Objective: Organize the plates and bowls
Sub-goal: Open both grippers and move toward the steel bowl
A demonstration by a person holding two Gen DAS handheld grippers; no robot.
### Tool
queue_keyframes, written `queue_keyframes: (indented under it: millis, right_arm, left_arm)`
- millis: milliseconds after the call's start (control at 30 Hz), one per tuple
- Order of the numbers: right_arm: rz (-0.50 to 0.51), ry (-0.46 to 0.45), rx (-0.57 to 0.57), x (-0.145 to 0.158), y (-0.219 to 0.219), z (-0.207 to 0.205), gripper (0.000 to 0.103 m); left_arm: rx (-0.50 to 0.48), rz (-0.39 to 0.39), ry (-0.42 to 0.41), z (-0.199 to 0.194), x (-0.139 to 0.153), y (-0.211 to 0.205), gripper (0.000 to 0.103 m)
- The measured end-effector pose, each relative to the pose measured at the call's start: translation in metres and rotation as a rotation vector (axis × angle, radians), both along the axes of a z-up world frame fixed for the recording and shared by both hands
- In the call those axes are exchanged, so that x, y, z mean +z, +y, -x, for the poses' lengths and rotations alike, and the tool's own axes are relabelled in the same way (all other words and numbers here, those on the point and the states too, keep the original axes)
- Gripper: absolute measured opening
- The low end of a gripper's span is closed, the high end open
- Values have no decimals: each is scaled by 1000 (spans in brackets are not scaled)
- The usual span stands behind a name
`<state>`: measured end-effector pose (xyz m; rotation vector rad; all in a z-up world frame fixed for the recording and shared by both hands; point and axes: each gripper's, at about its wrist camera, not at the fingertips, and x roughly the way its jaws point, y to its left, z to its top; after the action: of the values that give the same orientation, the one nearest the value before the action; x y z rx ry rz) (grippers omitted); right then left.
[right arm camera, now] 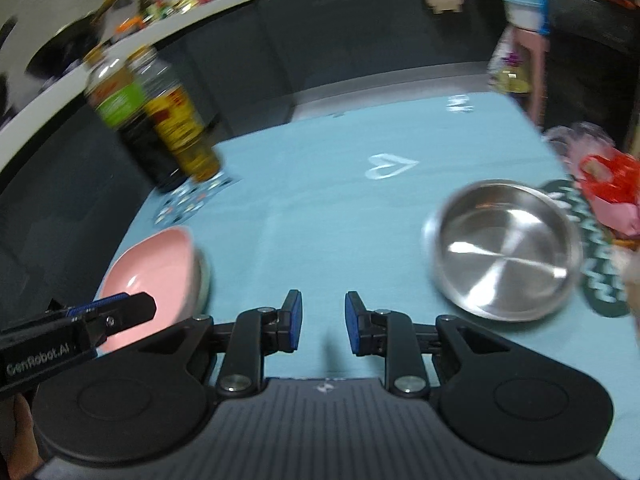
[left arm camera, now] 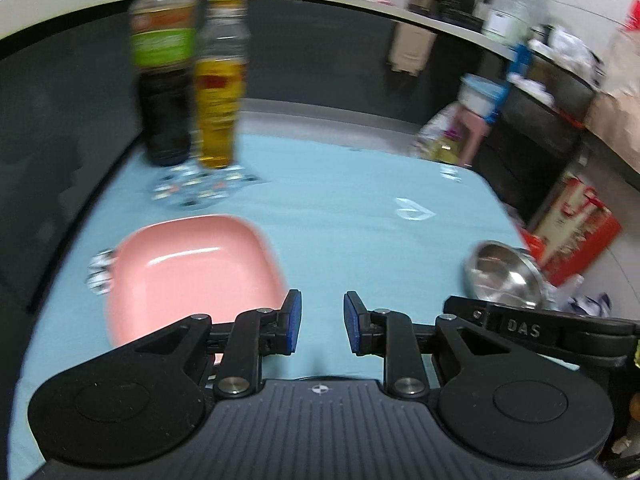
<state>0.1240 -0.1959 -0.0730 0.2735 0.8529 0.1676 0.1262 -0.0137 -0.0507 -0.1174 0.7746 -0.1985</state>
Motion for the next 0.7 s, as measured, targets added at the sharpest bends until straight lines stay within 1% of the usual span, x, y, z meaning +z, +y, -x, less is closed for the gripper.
queue_keyframes:
  millis: [100, 200, 367, 533, 700]
  right_arm:
    - [-7, -21, -56, 2, -25, 5, 22]
    - [-15, -35, -111, 2, -50, 11, 22]
    - [-43, -35, -204, -2, -87, 15, 22]
    - [-63, -29, -247, -7, -107, 14, 22]
    - [-77, -15, -265, -11, -119, 7, 22]
  left_arm:
    - [-57, 6, 10, -7, 0, -30, 23]
    - [-99, -6, 18, -13, 0, -56, 23]
    - [-157, -21, 24, -22, -3, -95, 24]
    - [-194, -40, 29, -29, -9, -124, 25]
    - [-207, -58, 64, -42, -18, -142, 25]
